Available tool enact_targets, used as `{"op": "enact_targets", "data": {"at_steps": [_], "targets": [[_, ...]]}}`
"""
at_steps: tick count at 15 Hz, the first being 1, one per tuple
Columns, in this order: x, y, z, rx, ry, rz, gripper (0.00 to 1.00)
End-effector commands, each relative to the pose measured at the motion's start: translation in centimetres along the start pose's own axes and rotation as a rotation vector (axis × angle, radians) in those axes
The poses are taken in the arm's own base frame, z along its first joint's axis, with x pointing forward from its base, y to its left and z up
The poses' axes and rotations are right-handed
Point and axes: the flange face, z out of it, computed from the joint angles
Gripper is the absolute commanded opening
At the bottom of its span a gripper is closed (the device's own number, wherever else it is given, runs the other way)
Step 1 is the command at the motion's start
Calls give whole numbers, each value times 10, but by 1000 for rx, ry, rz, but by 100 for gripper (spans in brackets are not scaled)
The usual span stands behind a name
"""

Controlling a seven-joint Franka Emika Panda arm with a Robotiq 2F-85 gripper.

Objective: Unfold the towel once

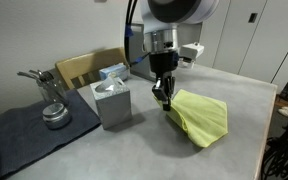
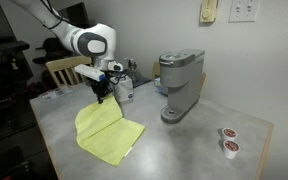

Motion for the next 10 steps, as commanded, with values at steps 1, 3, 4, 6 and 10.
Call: {"op": "enact_targets", "data": {"at_steps": [1,3,4,6,10], "targets": [[9,-6,0,-17,2,-7,1],[11,-9,-1,-21,2,-16,1],[12,-11,-1,-25,3,-21,1],[15,-14,-1,-32,3,-32,1],[20,-18,1,-29,0,-55,1]]}}
